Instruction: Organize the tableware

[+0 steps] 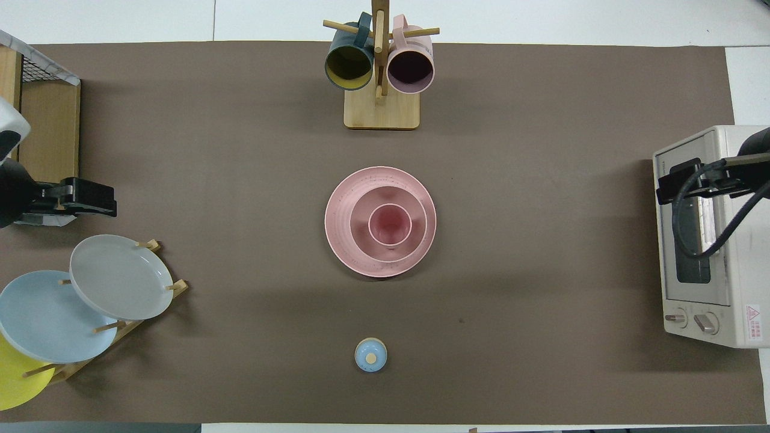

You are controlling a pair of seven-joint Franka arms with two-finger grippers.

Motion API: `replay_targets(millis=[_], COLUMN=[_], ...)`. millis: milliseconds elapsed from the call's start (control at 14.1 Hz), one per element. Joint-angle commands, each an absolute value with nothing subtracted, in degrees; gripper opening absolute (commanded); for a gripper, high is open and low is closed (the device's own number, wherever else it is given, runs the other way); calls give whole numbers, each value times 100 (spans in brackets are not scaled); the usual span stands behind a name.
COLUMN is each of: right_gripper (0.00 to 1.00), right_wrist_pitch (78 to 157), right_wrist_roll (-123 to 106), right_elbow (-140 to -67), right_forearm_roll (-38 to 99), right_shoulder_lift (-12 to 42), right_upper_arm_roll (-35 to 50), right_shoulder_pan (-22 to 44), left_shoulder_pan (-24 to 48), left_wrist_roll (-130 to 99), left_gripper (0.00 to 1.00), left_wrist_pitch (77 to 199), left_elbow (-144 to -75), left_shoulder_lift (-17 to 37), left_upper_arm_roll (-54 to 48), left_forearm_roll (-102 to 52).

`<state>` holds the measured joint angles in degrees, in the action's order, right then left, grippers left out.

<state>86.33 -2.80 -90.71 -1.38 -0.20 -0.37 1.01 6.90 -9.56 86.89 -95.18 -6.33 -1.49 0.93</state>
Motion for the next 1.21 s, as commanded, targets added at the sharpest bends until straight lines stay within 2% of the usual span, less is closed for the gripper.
replay_targets(millis=[0,426,1135], right_gripper=[100,100,100], right_wrist_pitch=[8560,8561,8561], right_wrist_roll=[-220,-220,-220], right_elbow=[-9105,-9105,-9105], right_forearm_roll=[-26,-26,-26], right_shoulder_lift=[-62,-62,-62], right_upper_arm_roll=[-9,-9,-9], right_shoulder_pan=[44,44,35], left_shoulder_pan=[405,80,70], left_wrist_roll=[-800,-599,-510], left_gripper=[100,100,100], left_wrist_pitch=[8061,8332,8367], left_elbow=[-9229,-9238,-9281], left_shoulder_lift=[-572,-457,-501], left_upper_arm_roll=[-342,-597,-589], left_forearm_roll=[-9,-264,-255])
